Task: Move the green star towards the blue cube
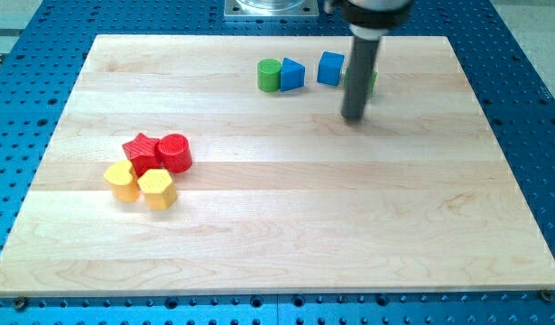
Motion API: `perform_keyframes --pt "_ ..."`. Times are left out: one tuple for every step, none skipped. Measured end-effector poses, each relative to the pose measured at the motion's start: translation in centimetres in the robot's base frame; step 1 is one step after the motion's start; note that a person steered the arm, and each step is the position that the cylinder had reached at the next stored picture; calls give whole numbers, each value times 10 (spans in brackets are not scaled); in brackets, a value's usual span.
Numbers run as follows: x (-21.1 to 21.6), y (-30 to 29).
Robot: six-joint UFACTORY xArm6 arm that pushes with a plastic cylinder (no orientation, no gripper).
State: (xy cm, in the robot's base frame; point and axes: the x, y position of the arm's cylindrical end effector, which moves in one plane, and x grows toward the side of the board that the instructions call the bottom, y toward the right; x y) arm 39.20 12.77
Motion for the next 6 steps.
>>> perform_keyframes --pt "-19 10" --pt "-64 10" --pt "-74 9" --pt "-81 9" --pt "-81 20" --pt "-121 56"
